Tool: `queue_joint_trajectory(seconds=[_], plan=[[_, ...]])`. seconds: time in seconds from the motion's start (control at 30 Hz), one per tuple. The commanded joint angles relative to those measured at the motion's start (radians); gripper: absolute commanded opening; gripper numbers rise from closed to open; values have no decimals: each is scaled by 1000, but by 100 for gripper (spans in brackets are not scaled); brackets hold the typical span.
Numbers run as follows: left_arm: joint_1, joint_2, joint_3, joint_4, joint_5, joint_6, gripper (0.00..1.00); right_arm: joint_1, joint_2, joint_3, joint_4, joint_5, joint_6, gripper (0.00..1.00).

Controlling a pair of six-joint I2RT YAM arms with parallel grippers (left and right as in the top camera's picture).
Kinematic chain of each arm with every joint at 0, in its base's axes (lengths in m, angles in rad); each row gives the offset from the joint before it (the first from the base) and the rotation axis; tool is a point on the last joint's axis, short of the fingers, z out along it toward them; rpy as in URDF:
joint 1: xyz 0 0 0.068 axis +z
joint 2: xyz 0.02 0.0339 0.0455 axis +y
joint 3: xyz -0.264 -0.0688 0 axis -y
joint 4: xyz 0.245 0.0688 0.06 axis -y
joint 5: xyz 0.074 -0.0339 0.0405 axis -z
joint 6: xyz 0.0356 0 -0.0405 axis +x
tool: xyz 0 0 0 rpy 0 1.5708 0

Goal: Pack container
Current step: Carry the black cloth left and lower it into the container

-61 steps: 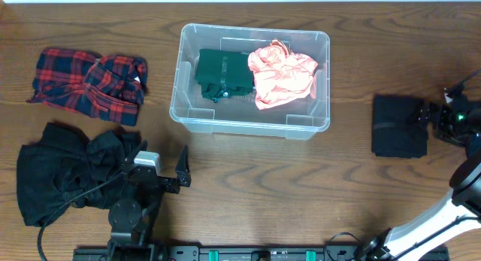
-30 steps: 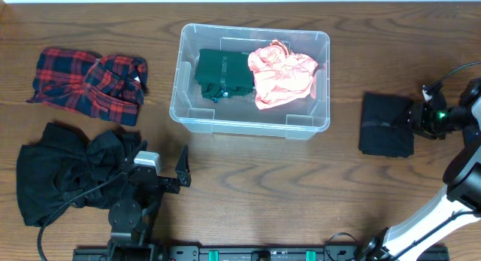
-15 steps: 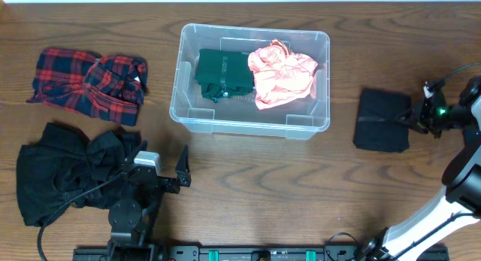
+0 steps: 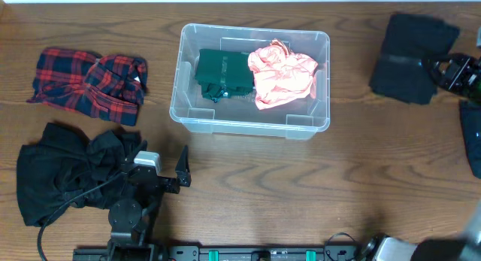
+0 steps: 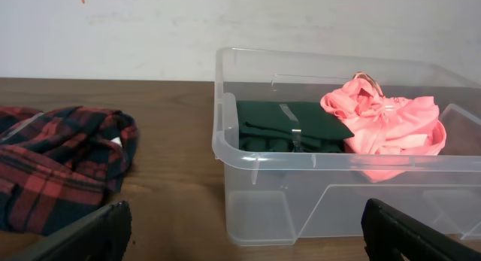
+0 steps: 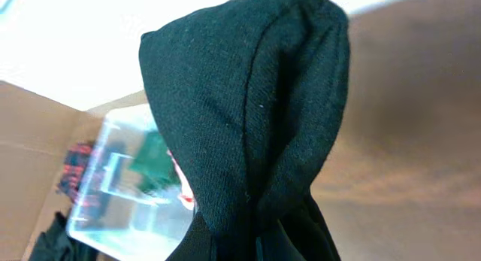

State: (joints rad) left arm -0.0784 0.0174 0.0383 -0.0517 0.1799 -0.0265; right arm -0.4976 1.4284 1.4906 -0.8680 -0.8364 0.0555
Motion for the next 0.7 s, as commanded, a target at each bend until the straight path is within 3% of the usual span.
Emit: queue_joint_trajectory(seconds=[0.0, 0.2, 0.4, 0.67], plan=[[5, 0, -28, -14, 3, -5, 98, 93, -71, 17, 36, -31, 180, 1], [5, 0, -28, -14, 3, -5, 98, 327, -78, 9, 174, 95, 451, 1], [5, 0, -28, -14, 3, -5, 98, 569, 0, 1, 332, 241, 602, 1], [5, 0, -28, -14, 3, -5, 98, 790, 178, 1, 456, 409, 778, 1]])
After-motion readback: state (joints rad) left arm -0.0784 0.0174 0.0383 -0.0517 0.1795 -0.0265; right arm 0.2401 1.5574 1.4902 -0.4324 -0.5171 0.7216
